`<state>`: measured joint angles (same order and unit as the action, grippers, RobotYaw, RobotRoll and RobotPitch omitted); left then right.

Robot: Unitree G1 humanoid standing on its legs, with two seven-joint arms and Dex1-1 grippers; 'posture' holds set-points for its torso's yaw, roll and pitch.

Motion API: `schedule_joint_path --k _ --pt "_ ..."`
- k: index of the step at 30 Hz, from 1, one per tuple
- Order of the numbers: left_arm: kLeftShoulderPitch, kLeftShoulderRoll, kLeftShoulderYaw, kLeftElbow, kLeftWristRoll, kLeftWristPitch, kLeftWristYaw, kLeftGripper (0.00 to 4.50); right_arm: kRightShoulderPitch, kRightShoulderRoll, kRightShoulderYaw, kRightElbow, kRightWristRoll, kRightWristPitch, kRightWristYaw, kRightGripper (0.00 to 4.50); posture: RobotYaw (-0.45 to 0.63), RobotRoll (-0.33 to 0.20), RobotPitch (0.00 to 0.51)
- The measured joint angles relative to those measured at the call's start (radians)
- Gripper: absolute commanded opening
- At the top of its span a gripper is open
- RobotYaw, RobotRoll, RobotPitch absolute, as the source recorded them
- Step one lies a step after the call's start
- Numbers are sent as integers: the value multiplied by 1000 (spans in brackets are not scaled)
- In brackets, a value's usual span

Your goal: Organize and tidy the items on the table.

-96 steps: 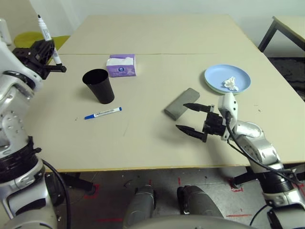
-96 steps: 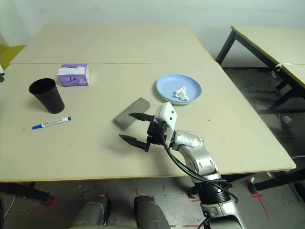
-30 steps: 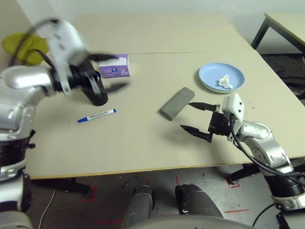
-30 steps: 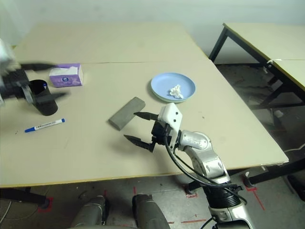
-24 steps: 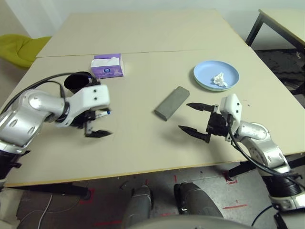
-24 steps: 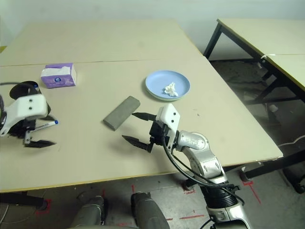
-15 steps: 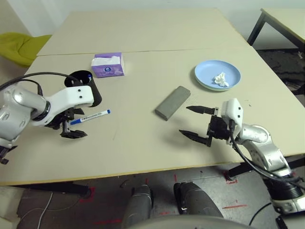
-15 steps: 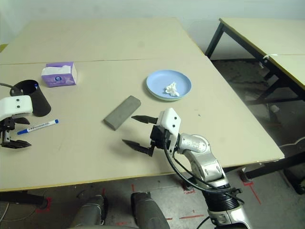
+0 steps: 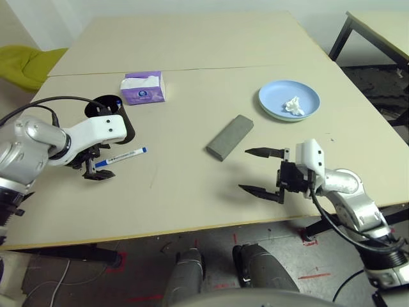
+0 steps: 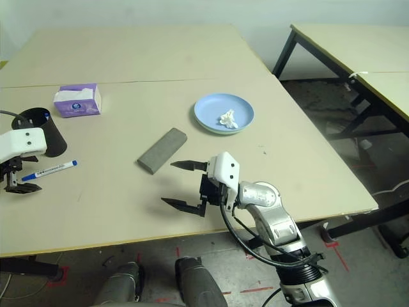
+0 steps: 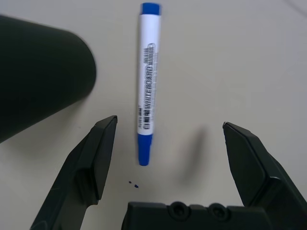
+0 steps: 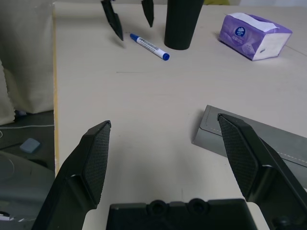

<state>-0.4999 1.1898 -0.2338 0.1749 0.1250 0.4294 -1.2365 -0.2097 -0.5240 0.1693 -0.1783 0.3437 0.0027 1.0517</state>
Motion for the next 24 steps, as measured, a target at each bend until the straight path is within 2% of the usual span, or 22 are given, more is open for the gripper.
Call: schedule_joint_path --k 4,12,24 --pt "-13 -48 -17 67 34 -9 21 4479 1 -4 0 -16 0 16 -5 4500 -171 0 113" --pt "-58 -94 -25 110 73 -7 15 4479 2 -11 0 -39 0 38 -22 4500 -187 0 106" --pt "-64 -112 -28 110 83 28 -32 4479 -2 -16 0 -51 0 62 -44 4500 -193 0 100"
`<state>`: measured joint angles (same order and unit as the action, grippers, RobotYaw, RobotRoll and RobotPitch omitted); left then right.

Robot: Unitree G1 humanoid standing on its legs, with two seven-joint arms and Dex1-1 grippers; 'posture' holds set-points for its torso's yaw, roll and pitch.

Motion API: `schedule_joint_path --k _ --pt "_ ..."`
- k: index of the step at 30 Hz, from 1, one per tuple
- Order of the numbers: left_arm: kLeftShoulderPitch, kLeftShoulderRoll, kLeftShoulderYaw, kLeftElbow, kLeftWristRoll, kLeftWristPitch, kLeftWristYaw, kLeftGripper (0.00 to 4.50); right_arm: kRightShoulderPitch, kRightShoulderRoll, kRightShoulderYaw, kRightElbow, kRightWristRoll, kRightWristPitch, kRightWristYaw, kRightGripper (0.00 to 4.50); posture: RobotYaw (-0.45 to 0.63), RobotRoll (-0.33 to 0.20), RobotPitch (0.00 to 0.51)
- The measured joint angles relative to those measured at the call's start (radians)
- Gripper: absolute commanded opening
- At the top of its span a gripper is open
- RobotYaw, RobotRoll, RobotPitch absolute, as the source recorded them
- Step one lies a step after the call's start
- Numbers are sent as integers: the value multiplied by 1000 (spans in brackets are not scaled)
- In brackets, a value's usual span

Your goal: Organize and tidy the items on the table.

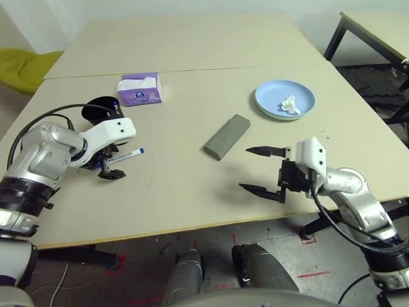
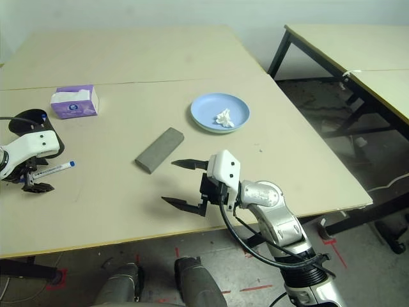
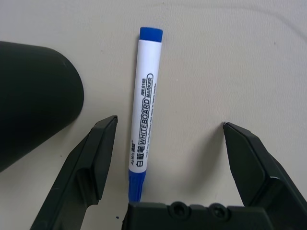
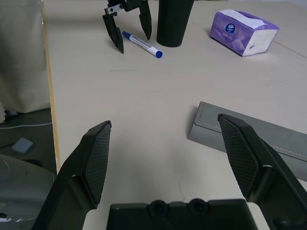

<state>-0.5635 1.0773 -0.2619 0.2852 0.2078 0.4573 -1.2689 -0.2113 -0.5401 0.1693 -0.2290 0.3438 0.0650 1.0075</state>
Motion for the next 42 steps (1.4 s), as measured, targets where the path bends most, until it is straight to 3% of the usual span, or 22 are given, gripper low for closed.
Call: schedule_joint_path --k 13,24,30,35,38,42 --pt "1 -17 1 39 -11 7 -10 246 -18 5 0 -21 0 20 -21 4500 -191 0 97" --pt "3 -17 5 38 -34 29 -20 246 -37 7 0 -10 -1 19 -21 4500 -175 0 95" --pt "26 -20 55 -32 -141 65 -83 246 -38 7 2 2 -8 16 -20 4500 -172 0 96" --pt "9 -97 281 -247 -451 315 -124 246 -38 12 3 5 -9 15 -20 4500 -158 0 101" --pt "-26 -181 492 -306 -617 479 -21 246 -36 27 1 7 -5 17 -33 4500 -142 0 103" --pt "-52 -284 761 -360 -734 572 206 246 -32 75 -22 16 17 53 -88 4500 -114 0 108"
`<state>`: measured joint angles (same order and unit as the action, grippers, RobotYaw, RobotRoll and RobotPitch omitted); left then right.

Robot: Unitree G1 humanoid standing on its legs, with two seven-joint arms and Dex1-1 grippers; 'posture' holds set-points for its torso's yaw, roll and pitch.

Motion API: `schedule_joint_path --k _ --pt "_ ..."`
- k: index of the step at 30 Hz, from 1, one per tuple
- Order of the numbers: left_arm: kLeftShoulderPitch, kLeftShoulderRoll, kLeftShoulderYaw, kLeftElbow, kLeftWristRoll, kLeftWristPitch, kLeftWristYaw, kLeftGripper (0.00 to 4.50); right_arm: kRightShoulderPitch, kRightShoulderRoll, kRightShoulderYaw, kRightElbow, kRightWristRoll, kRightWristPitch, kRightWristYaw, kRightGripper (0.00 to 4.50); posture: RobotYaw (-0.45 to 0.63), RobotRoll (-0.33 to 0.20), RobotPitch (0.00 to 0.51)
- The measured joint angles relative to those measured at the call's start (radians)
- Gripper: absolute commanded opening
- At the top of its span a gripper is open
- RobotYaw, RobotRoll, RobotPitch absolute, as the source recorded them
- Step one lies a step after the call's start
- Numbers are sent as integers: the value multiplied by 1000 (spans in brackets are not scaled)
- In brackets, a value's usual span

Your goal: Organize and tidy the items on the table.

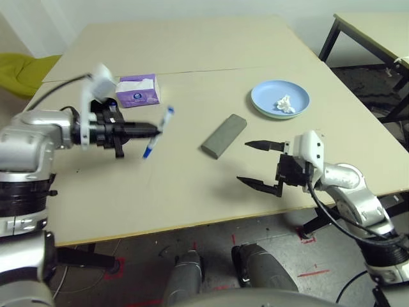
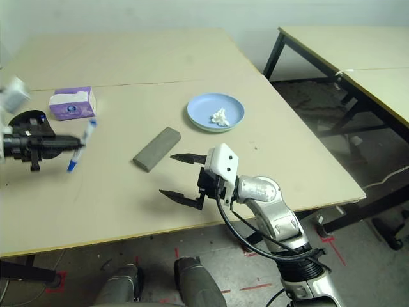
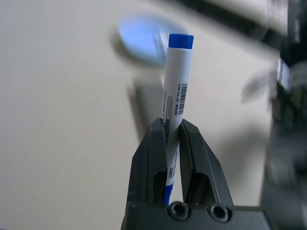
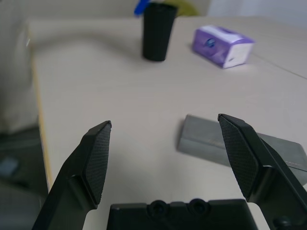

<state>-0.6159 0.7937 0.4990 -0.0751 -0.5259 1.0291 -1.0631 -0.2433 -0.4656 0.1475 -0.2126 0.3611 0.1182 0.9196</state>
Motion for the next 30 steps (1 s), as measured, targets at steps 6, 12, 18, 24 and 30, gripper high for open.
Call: schedule_joint_path --k 6,12,18,24,30 --pt "-7 -62 275 -82 -45 -47 339 246 2 23 -20 34 5 24 -39 4500 -76 0 108" --pt "123 -16 257 -22 108 -293 509 246 -2 24 -12 73 -3 11 -8 4500 -67 0 107" --pt "105 1 112 140 245 -463 625 246 -22 30 -11 78 -7 2 4 4500 -89 0 105" --pt "-40 -49 -18 273 279 -598 668 246 -11 17 -13 71 -8 2 7 4500 -117 0 105" --pt "-84 -115 -67 323 275 -644 693 246 16 -2 -16 58 -10 2 -3 4500 -136 0 111"
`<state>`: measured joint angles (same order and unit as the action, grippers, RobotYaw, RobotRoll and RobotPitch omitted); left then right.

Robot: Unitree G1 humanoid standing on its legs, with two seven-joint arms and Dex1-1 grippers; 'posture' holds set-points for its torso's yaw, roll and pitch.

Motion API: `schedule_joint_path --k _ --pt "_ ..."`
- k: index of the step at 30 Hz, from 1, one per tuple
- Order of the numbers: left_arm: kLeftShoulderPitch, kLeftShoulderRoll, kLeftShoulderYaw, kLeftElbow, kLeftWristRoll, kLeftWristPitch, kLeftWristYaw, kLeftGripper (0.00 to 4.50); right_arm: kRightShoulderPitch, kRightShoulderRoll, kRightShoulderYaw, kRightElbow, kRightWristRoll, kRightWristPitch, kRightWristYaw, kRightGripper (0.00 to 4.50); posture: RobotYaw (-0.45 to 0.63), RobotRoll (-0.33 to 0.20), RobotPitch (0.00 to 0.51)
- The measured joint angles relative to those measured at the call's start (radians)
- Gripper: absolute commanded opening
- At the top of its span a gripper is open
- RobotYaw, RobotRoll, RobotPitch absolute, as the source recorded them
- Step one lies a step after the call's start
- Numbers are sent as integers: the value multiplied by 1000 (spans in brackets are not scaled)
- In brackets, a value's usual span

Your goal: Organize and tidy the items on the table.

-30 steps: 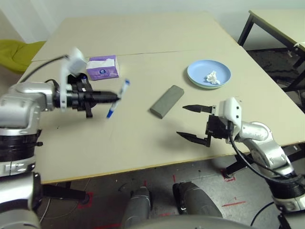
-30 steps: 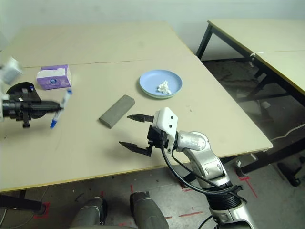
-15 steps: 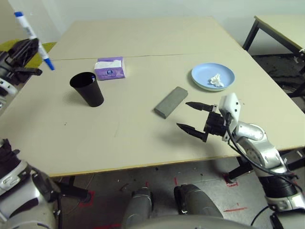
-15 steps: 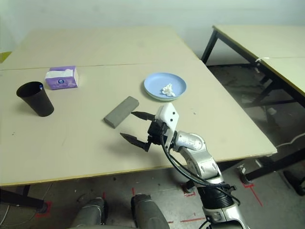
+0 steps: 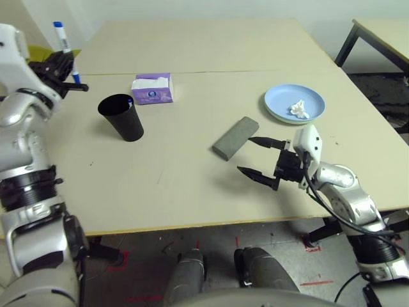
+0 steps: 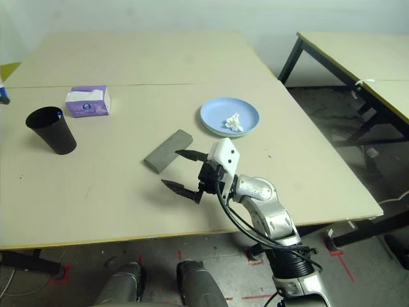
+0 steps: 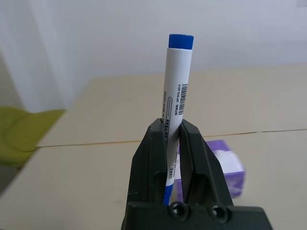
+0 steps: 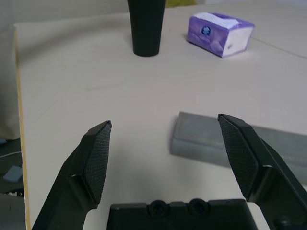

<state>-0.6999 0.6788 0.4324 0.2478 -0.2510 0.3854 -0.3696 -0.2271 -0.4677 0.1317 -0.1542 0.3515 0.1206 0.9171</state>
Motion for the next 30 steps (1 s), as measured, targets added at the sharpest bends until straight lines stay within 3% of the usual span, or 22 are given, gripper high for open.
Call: schedule_joint_path --k 15,30 --pt "163 -67 9 -150 -61 80 86 246 7 -18 -1 -21 -1 0 -8 4500 -135 0 109" --pt "167 -93 -21 -139 -60 47 96 246 -7 -23 0 -30 -6 2 -7 4500 -147 0 113"
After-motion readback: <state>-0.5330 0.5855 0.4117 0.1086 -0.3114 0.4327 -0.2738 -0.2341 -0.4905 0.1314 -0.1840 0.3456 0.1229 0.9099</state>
